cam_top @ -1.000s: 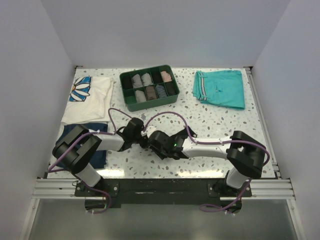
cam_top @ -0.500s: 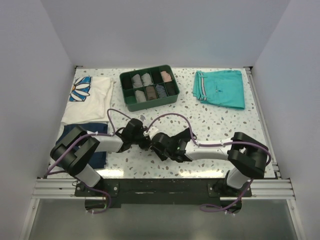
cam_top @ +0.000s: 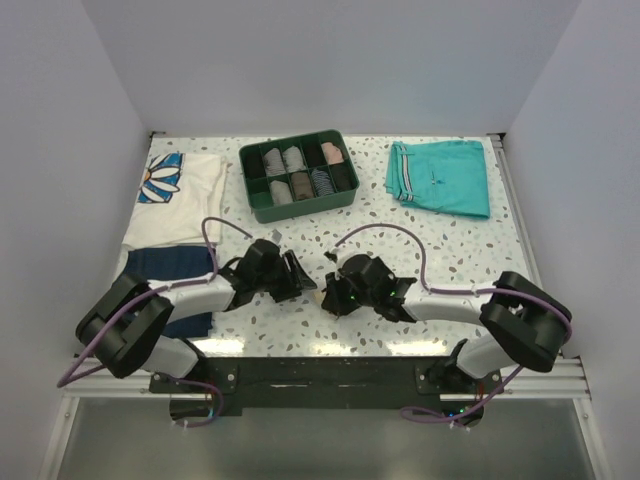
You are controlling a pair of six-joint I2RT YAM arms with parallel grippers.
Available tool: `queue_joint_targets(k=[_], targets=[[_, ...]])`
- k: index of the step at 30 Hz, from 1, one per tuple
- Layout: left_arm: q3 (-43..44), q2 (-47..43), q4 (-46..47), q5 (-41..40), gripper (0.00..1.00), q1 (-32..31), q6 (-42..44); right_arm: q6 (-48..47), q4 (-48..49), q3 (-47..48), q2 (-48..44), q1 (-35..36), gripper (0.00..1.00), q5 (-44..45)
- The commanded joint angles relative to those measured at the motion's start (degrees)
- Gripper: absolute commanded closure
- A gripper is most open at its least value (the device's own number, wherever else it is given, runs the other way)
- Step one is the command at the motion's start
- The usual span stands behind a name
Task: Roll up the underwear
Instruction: Roll the underwear to the center of the board.
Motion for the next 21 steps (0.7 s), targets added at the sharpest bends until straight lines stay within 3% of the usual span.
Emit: queue_joint_targets(k=[1,7,14,21], targets=[[-0.9,-5.1,-4.7,-5.9,0.38,-0.3,2.1,4.7,5.7,-4.1,-2.4,-5.6,1.0,-9.7],[-1.0,-9.9,-5.4,-8.9,0.34,-0.3,3.5,10.5,14.5,-10.8,-3.7,-13.0,1.0,-17.1],[-1.4,-9.6,-2.8,-7.3,0.33,-0.2,6.3,16.9,21.8,-16.2,-1.7,-18.7,1.0,-22.5],[-0.6,-10.5,-5.3,-8.8,0.34,-0.2,7.0,14.5,21.2,-11.5,0.6,-18.9,1.0,-27.2]])
